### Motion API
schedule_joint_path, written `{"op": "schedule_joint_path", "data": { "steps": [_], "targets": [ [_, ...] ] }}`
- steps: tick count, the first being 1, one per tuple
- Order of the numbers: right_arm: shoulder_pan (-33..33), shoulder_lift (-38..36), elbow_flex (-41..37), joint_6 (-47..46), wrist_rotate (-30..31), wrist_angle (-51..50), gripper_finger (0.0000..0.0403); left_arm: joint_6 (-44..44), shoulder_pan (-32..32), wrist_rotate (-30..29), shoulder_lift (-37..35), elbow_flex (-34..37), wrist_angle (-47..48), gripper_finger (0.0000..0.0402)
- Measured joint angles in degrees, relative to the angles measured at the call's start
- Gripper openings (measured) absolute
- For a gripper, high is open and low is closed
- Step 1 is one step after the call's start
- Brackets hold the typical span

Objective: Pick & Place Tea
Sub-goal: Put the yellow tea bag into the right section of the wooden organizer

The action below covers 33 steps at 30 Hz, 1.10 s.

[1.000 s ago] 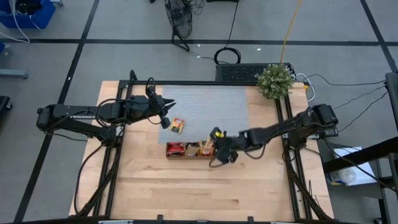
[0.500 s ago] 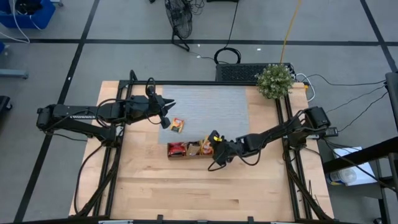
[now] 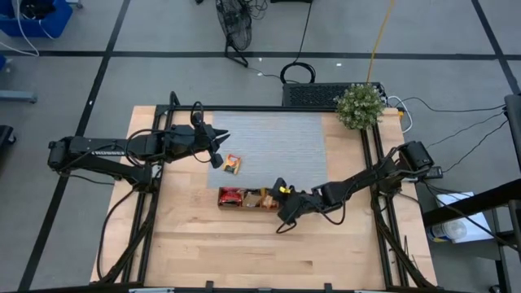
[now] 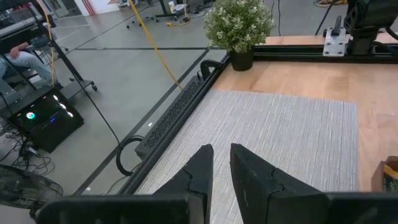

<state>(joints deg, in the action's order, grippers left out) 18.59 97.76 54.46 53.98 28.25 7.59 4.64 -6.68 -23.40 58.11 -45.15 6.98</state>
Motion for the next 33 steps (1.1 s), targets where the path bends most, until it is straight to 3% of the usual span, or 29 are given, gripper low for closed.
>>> {"op": "schedule_joint_path", "data": {
  "steps": [8, 12, 16, 18, 21, 25, 30, 33],
  "targets": [
    [-0.24, -0.02, 0.02, -2.05, 23.34, 2.64, 0.0102, 0.0, 0.0, 0.0, 0.02, 0.0, 0.0, 0.0063],
    [0.15, -0.02, 0.02, -7.44, 24.14, 4.86, 0.0102, 0.0, 0.0, 0.0, 0.0, 0.0, 0.0, 0.0063],
    [1.55, -0.12, 0.03, -6.82, 23.88, 4.86, 0.0091, 0.0, 0.04, 0.0, 0.0, 0.0, 0.0, 0.0063],
    [2.04, -1.3, 0.58, -9.56, 20.75, 2.37, 0.006, 0.0, 0.04, 0.0, 0.0, 0.0, 0.0, 0.0063],
    [1.27, -4.11, 4.17, -19.42, 8.43, -6.65, 0.0011, 0.0, 0.02, 0.0, 0.0, 0.0, -0.02, 0.0063],
    [-3.14, -3.63, 12.99, -32.62, -6.8, -24.31, 0.0001, 0.0, 0.02, 0.0, 0.02, 0.0, -0.03, 0.0063],
    [-5.78, 4.56, 20.34, -38.24, -16.93, -38.03, 0.0, 0.0, 0.0, -0.02, 0.02, 0.0, -0.2, 0.0063],
    [-5.81, 8.26, 22.56, -39.34, -22.39, -39.49, 0.0, 0.0, 0.02, 0.0, 0.02, 0.0, -0.42, 0.0063]
  ]
}}
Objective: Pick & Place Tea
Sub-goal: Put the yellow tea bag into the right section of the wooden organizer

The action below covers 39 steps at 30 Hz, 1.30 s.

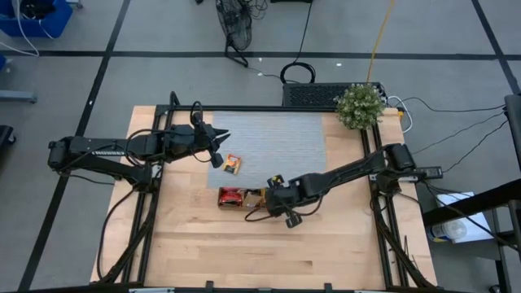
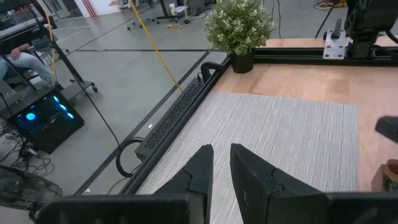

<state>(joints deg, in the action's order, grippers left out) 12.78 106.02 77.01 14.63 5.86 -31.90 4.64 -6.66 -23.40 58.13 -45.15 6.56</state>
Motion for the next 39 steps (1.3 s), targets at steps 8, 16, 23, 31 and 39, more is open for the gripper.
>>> {"op": "schedule_joint_path", "data": {
  "steps": [8, 16, 23, 31, 39],
  "targets": [
    [-0.17, 1.09, 1.29, -0.09, -1.51, 0.59, 0.0, 0.0, -0.02, 0.0, 0.0, 0.0, -0.32, 0.0063],
    [-0.42, -0.31, 1.25, -0.28, -0.32, 0.22, 0.0, 0.0, -0.02, 0.0, 0.0, 0.0, -0.41, 0.0063],
    [-0.91, -0.98, 1.25, 0.88, 1.47, 2.14, 0.0, 0.0, -0.02, 0.0, 0.0, 0.0, -0.43, 0.0063],
    [-2.01, 5.46, 1.38, -0.07, -7.35, 2.34, 0.0, 0.0, 0.0, 0.0, 0.0, 0.0, -0.43, 0.0063],
    [-1.54, 4.3, 1.13, -0.09, -4.05, 3.49, 0.0, 0.0, -0.02, 0.0, 0.0, 0.0, -0.58, 0.0063]
  ]
}}
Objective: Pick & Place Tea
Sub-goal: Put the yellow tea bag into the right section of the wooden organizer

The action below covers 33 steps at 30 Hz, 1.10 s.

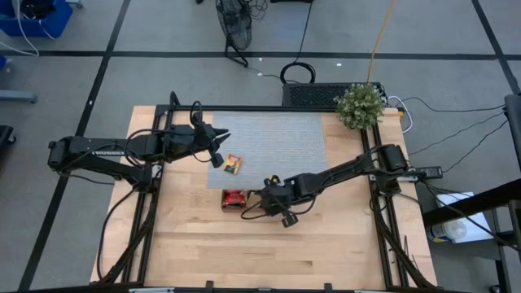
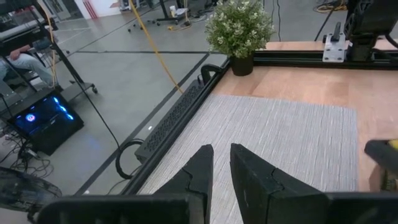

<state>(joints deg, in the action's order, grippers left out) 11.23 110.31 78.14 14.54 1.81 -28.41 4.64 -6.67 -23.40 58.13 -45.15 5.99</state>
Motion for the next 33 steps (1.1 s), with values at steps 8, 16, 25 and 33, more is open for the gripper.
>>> {"op": "schedule_joint_path", "data": {
  "steps": [8, 16, 25, 33],
  "targets": [
    [0.25, -4.79, 0.05, -1.57, 1.13, 0.54, 0.0, 0.0, 0.0, 0.0, 0.0, 0.0, -0.19, 0.0063],
    [0.12, -8.19, 0.01, 1.14, 9.42, 0.24, 0.0, 0.0, 0.0, 0.0, 0.0, 0.0, -0.21, 0.0063],
    [-8.91, -18.14, -6.07, 16.95, 17.67, 21.96, 0.0, 0.0, 0.01, 0.0, 0.0, 0.0, -0.21, 0.0063],
    [-22.25, -17.71, -19.02, 14.42, 2.74, 48.39, 0.0, 0.0, 0.02, 0.0, 0.0, 0.0, -0.25, 0.0063]
  ]
}}
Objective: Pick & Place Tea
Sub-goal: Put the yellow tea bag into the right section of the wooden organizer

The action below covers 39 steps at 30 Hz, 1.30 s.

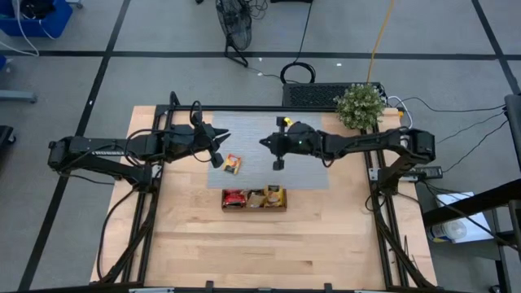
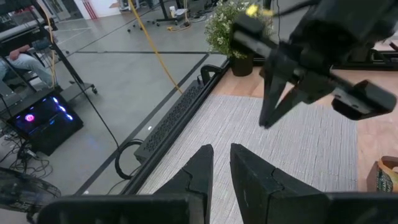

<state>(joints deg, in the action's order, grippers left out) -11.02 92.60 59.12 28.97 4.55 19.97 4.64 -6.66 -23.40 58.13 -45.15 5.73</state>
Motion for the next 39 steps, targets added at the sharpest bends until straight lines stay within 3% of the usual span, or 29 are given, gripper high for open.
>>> {"op": "schedule_joint_path", "data": {
  "steps": [8, 11, 20, 26, 30, 32, 39],
  "targets": [
    [-2.65, -0.16, -6.07, 0.53, -1.61, 8.99, 0.0, -0.37, -0.02, 0.0, 0.0, 0.0, -0.49, 0.0063],
    [-3.84, -0.16, -9.48, -0.11, -1.5, 14.93, 0.0, -0.99, 0.01, 0.42, -0.04, -0.03, -7.21, 0.0063],
    [-5.52, -0.68, -17.64, -1.25, -1.43, 26.56, 0.0, -4.56, 0.69, 1.72, -0.2, -0.07, -12.7, 0.0063],
    [-5.52, -0.68, -18.42, 0.2, -1.43, 27.58, 0.0, -1.95, 0.69, 5.66, -0.13, -0.04, -3.24, 0.0063],
    [-5.56, -0.68, -18.41, 0.67, -1.43, 27.8, 0.0, -8.38, 0.02, -1.56, 1.07, -0.07, 8.17, 0.0063],
    [-5.56, -0.68, -18.41, 0.86, -1.43, 27.76, 0.0, -12.19, -0.79, -3.64, 3.69, 0.03, 14.11, 0.0063],
    [-5.85, -0.68, -18.41, 1.75, -1.61, 27.83, 0.0, -23.3, -5.28, -1.78, 17.13, -0.04, 19.51, 0.0063]
  ]
}}
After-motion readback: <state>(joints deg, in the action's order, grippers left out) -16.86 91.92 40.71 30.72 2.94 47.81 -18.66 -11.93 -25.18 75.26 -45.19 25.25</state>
